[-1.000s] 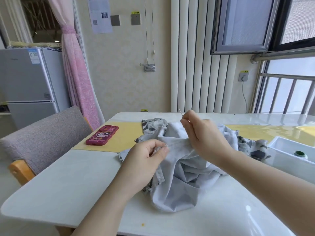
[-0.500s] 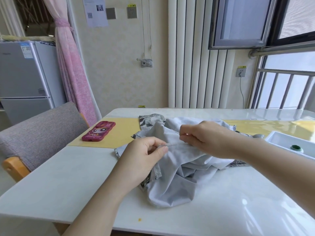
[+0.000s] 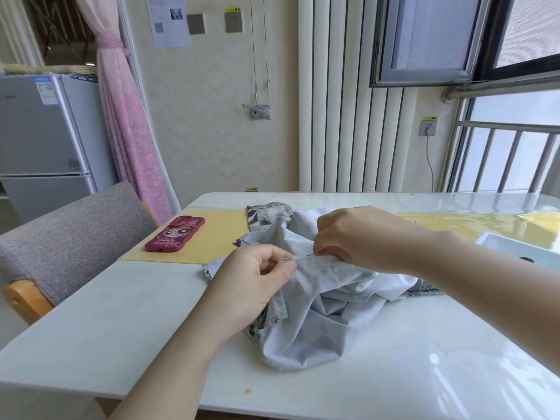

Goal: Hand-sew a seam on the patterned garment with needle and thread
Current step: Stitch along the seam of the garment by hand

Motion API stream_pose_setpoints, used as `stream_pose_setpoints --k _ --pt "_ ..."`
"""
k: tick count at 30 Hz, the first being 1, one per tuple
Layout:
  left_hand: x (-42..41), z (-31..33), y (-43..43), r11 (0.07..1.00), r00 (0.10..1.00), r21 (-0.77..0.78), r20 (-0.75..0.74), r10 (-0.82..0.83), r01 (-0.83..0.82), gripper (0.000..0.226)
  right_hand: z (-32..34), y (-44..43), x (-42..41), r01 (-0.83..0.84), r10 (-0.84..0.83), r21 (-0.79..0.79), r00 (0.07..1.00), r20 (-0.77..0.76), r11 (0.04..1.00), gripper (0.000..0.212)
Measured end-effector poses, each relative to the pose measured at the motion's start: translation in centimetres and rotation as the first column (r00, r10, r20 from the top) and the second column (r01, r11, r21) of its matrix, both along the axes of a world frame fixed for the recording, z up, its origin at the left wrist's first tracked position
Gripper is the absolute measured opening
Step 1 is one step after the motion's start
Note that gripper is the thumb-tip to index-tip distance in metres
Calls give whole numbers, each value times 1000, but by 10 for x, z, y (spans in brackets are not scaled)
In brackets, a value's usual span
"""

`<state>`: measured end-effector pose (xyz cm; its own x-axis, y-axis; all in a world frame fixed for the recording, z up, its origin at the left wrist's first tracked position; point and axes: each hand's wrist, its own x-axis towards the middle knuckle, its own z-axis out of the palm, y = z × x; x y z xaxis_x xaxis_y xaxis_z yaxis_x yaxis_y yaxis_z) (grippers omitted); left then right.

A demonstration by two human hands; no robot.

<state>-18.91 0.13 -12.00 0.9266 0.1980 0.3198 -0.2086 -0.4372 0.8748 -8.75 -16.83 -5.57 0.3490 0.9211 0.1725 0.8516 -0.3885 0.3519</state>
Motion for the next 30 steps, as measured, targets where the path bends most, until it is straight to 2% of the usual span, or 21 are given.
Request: stream_pose_setpoints --k 16,21,30 --pt "1 -2 1 1000 1000 -25 -3 -15 15 18 -4 4 -3 -61 61 -9 998 14 998 29" --pt "2 -4 3 997 998 -42 0 -66 66 10 -5 4 -2 -73 74 22 996 -45 997 28" --pt "3 -6 4 991 996 -96 -7 -92 91 18 -10 2 4 -114 126 104 985 -116 988 26"
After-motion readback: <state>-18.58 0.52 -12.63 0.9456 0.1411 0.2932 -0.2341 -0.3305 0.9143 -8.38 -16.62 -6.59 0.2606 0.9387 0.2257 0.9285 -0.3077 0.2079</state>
